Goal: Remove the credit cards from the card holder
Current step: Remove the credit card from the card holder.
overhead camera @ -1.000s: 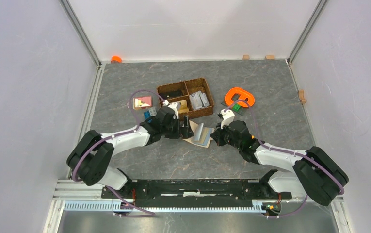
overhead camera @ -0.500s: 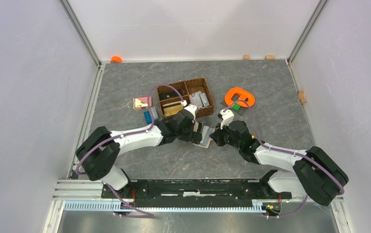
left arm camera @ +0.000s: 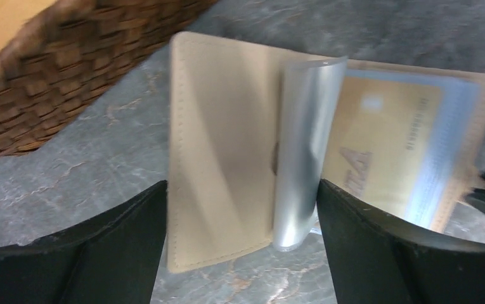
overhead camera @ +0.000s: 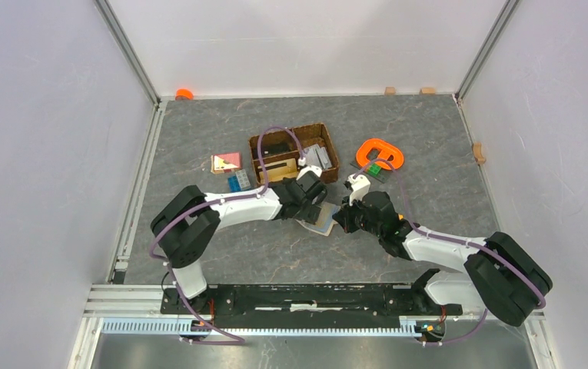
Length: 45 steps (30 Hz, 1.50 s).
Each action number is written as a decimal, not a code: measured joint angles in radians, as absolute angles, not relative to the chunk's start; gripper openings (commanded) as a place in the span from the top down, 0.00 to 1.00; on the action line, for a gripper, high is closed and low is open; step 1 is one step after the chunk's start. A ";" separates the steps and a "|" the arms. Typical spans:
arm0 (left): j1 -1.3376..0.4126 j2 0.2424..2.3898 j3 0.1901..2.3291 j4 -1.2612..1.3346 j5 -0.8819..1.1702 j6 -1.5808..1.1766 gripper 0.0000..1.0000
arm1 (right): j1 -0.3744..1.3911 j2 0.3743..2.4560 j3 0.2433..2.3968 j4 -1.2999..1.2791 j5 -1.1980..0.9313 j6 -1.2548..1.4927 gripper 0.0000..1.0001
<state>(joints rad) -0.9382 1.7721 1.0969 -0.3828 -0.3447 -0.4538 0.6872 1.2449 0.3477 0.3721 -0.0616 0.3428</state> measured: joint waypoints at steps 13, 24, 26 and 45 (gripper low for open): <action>-0.715 1.620 0.875 -0.281 -0.144 -0.517 0.68 | 0.690 1.242 0.348 0.391 -0.062 0.344 1.00; -0.706 1.614 0.850 -0.241 -0.077 -0.533 0.73 | 0.690 1.242 0.348 0.390 -0.062 0.344 1.00; -0.703 1.614 0.850 -0.241 -0.079 -0.534 0.73 | 0.690 1.242 0.348 0.390 -0.062 0.344 1.00; -0.702 1.628 0.868 -0.224 -0.098 -0.533 0.40 | 0.690 1.208 0.348 0.387 -0.079 0.344 1.00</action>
<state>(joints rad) -0.7017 1.6279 0.8684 -0.2245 -0.0982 -0.5331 0.6903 1.2083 0.3477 0.3874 -0.0788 0.3439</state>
